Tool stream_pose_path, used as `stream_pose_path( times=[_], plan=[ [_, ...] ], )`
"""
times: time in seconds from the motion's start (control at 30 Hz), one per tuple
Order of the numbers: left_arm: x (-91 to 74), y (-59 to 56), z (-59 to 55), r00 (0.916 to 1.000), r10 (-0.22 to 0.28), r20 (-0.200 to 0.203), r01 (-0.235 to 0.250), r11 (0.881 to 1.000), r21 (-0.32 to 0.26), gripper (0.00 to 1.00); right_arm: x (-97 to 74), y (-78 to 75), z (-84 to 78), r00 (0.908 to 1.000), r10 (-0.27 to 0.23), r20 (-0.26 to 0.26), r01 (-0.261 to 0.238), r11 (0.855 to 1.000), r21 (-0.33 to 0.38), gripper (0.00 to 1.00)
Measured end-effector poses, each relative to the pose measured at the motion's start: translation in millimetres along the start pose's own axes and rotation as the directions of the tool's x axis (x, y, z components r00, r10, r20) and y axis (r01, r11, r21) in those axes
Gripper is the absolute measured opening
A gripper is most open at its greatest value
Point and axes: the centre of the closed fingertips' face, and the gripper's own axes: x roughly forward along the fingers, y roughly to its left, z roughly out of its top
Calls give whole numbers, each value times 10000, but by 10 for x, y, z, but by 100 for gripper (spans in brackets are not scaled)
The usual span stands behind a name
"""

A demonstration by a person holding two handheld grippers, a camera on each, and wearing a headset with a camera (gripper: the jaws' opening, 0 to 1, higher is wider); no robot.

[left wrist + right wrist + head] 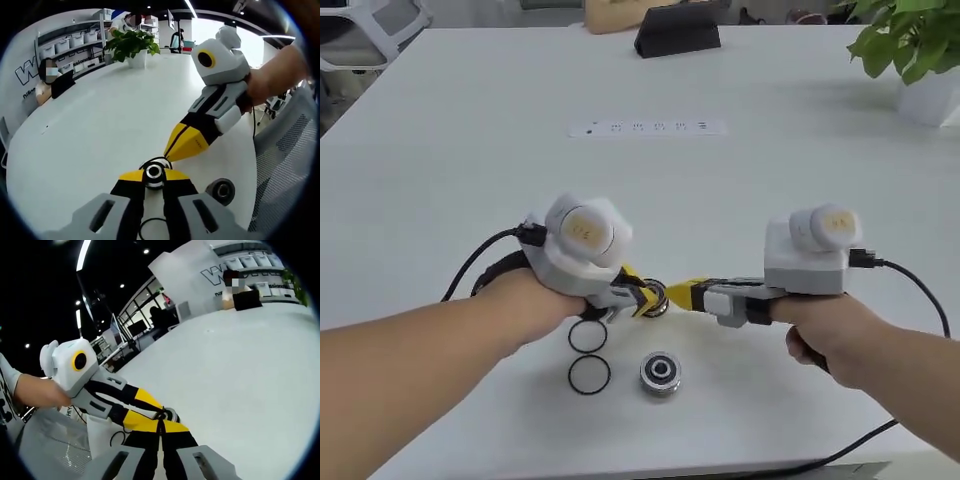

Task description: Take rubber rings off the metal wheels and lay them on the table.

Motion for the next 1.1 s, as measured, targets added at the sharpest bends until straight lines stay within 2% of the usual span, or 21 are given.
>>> stream_pose_path(
  times=[0.2,0.33,0.63,0.9,1.1],
  plan=[
    [-41,-53,1,9997,-253,-12,254,9993,291,14,-2,-10,30,10000,24,76,-24,10000,80,0],
    [-82,-67,15,9995,-321,63,320,9992,235,16,-3,7,42,9999,46,96,-47,9999,93,0],
    [-265,-72,122,9969,-450,643,433,9987,280,26,-58,77,115,9994,123,308,-127,9998,118,0],
    [-445,-72,157,9938,-500,994,472,9984,303,35,-85,80,178,9990,166,417,-168,9999,31,0],
    [-597,-90,191,9912,-444,1245,408,9987,314,46,-104,103,232,9985,194,509,-198,9998,59,0]
  ],
)
